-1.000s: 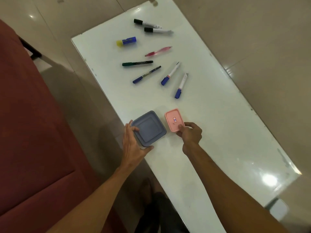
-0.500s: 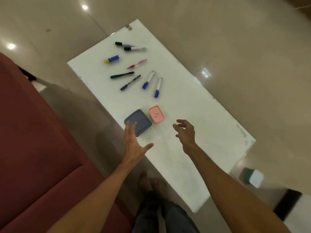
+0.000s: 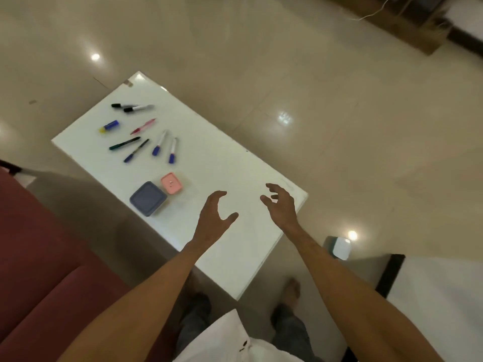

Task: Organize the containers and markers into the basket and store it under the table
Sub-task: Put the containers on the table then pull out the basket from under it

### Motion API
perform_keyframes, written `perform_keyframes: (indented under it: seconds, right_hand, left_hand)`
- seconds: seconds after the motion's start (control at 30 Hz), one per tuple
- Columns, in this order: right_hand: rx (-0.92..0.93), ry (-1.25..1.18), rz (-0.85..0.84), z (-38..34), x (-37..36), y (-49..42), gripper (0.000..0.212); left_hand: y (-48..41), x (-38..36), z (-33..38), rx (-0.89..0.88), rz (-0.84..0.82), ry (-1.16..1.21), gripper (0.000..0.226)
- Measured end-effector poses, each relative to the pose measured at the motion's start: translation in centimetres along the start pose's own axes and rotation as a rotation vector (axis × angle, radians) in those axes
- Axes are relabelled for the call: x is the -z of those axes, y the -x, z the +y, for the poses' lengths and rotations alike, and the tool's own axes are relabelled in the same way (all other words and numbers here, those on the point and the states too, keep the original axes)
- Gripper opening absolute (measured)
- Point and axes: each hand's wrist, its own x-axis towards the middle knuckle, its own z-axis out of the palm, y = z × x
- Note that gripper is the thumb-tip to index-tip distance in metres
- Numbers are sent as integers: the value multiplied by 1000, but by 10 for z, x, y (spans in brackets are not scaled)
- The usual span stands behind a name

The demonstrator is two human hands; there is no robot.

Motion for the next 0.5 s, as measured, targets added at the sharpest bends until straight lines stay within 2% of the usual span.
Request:
perform_keyframes:
  seconds: [0.23, 0.5]
  right_hand:
    - [78, 112, -83, 43, 151, -34, 46]
    - [162, 278, -190, 32, 246, -107, 48]
  left_hand:
    - [9, -114, 92, 97, 75, 48, 62]
    - [-27, -183, 152, 198, 142, 85, 59]
